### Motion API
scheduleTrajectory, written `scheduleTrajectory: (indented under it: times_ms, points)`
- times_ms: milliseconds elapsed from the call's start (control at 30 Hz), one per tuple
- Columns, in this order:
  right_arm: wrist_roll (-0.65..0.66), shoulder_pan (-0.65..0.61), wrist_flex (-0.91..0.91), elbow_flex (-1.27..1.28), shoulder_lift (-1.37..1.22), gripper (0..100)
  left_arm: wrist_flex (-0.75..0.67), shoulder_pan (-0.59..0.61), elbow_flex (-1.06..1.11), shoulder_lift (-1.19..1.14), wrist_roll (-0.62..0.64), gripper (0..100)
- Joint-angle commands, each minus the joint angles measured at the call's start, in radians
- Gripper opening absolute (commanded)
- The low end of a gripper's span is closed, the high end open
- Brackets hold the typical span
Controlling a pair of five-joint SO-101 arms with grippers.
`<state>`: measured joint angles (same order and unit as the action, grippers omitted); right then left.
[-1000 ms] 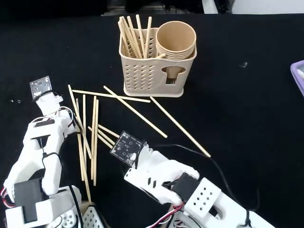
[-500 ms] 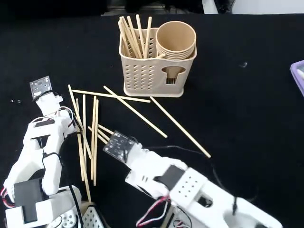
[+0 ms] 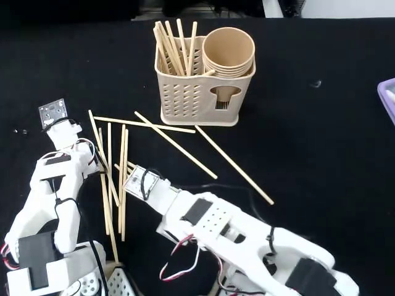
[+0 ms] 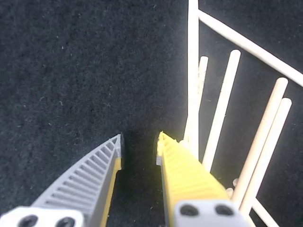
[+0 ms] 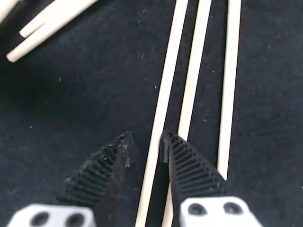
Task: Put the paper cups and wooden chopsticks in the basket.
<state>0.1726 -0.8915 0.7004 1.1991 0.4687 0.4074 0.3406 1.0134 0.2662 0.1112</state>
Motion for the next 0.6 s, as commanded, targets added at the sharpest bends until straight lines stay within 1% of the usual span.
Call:
scheduleTrajectory:
  times_ms: [0, 167, 333, 433, 567]
  points:
    - [0.009, -0.017, 0.018, -0.056, -0.007, 11.5, -0.014, -0.005, 0.001, 0.008, 0.002, 13]
    - [0.049, -0.017, 0.087, -0.053, 0.102, 12.5, -0.014, -0.005, -0.001, 0.008, 0.002, 13]
    - [0.055, -0.014, 0.100, 0.038, 0.298, 22.7, -0.014, -0.005, -0.001, 0.008, 0.002, 13]
    - [0.058, -0.014, 0.100, 0.071, 0.351, 21.4, -0.014, -0.005, -0.001, 0.008, 0.002, 13]
    - [0.058, -0.014, 0.091, 0.081, 0.323, 20.1, -0.014, -0.005, -0.001, 0.008, 0.002, 13]
